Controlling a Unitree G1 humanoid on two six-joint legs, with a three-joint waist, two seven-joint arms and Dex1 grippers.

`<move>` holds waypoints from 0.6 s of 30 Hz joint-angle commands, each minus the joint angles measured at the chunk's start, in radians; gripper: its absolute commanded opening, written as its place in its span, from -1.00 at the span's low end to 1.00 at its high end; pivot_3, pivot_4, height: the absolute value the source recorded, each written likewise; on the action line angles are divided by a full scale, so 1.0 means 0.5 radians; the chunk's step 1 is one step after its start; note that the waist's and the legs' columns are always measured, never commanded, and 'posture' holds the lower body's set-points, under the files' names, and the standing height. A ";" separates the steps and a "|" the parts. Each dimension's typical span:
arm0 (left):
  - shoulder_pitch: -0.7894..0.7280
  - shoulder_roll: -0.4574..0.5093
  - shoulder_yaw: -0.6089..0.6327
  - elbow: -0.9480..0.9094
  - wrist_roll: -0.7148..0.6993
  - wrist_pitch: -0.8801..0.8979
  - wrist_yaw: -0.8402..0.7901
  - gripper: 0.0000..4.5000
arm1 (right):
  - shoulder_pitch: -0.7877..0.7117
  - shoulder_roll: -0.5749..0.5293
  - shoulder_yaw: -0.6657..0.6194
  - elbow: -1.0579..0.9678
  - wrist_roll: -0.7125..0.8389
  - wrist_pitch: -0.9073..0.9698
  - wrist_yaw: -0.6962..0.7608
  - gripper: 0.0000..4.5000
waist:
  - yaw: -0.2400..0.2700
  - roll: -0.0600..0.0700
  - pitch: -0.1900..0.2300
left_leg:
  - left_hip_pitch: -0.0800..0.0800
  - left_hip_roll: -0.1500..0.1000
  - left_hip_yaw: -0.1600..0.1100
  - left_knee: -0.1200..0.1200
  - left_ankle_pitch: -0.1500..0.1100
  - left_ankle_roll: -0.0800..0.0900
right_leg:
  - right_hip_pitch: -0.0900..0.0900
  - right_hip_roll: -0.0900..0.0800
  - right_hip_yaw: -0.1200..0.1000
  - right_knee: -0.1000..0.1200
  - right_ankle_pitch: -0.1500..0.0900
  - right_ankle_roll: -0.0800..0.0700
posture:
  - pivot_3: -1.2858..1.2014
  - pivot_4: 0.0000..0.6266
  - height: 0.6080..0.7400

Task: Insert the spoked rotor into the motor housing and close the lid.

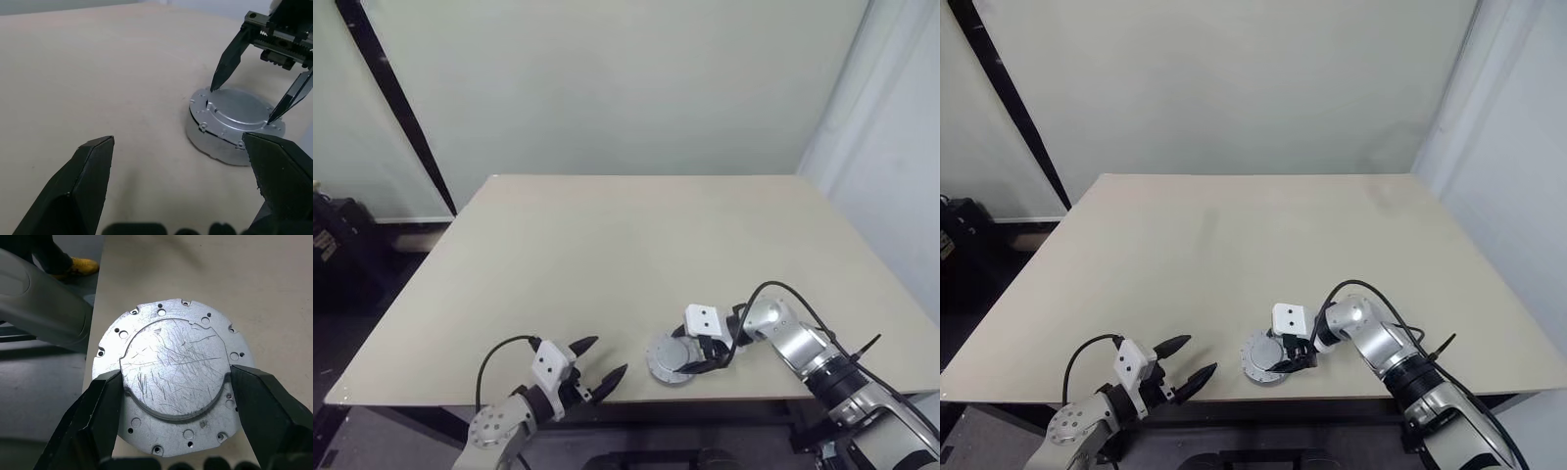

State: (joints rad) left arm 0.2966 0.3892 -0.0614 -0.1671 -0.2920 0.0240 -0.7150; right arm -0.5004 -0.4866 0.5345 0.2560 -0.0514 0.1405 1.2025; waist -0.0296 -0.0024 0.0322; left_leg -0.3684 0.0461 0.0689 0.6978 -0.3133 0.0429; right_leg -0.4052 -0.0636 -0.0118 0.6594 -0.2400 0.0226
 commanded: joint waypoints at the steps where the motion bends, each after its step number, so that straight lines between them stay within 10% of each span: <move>1: -0.010 0.004 0.006 -0.102 -0.015 -0.014 0.000 1.00 | -0.038 0.028 -0.037 -0.019 -0.007 -0.004 -0.019 0.43 | 0.000 0.000 0.000 | 0.001 0.001 0.000 0.000 0.000 0.000 | 0.001 0.001 0.000 0.000 0.000 0.000 | 0.03 -1.00 1.00; 18: -0.091 -0.011 -0.039 -0.068 -0.002 0.013 -0.006 1.00 | 0.080 0.156 -0.066 -0.421 0.060 0.792 -0.182 0.43 | -0.003 0.001 0.000 | 0.005 0.017 0.002 -0.001 0.004 -0.008 | -0.001 0.018 0.003 0.001 0.002 -0.005 | 0.03 -1.00 1.00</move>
State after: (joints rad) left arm 0.2640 0.3858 -0.0768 -0.1715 -0.2899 0.0332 -0.7156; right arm -0.4571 -0.4183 0.4986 0.0929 -0.0354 0.5160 1.1157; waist -0.0309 -0.0021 0.0322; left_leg -0.3659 0.0548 0.0698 0.6971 -0.3112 0.0387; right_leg -0.4056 -0.0541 -0.0103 0.6600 -0.2388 0.0203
